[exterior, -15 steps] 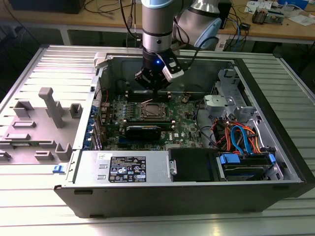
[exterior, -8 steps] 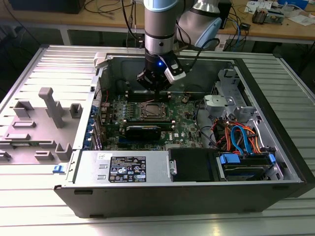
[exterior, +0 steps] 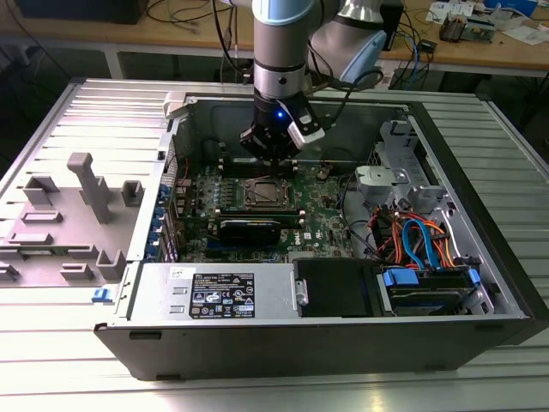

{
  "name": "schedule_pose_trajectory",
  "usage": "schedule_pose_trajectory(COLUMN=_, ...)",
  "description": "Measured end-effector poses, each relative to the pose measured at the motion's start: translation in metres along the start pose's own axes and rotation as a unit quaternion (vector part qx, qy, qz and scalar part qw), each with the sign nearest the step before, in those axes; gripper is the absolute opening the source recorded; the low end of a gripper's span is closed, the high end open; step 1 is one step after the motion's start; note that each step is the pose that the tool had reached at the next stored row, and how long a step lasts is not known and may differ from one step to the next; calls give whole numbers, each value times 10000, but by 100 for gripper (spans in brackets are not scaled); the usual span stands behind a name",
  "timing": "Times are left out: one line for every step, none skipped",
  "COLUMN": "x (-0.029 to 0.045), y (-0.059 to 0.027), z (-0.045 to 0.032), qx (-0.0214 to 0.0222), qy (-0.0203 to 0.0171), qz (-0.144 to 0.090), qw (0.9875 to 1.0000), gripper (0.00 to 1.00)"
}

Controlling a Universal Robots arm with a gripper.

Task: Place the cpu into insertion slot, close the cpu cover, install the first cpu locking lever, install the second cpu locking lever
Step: 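Install the first cpu locking lever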

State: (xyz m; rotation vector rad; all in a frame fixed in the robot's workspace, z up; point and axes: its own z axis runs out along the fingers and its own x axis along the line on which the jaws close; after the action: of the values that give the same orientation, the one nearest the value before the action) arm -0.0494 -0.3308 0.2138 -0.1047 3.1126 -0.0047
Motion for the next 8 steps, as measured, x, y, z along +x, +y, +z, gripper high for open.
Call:
schedule_pose_trajectory(x=-5, y=0, z=11, qx=0, qy=0, qz=0, qw=10000, gripper=11)
schedule_pose_trajectory(x=-9, y=-1, z=21, qx=1, qy=0, qz=0, qw=10000, gripper=11)
schedule_pose_trajectory(x=-12, y=-1, z=30, qx=1, qy=0, qz=0, qw=10000, gripper=11)
schedule_pose_trajectory(x=-15, y=-1, z=40, qx=1, qy=0, qz=0, qw=10000, gripper=11)
schedule_pose_trajectory(x=-19, y=-2, z=51, qx=1, qy=0, qz=0, qw=10000, gripper=11)
schedule_pose_trajectory(x=-21, y=-1, z=59, qx=0, qy=0, qz=0, qw=10000, gripper=11)
schedule_pose_trajectory(x=-21, y=-2, z=64, qx=1, qy=0, qz=1, qw=10000, gripper=11)
schedule_pose_trajectory(x=-22, y=-1, z=69, qx=1, qy=0, qz=1, qw=10000, gripper=11)
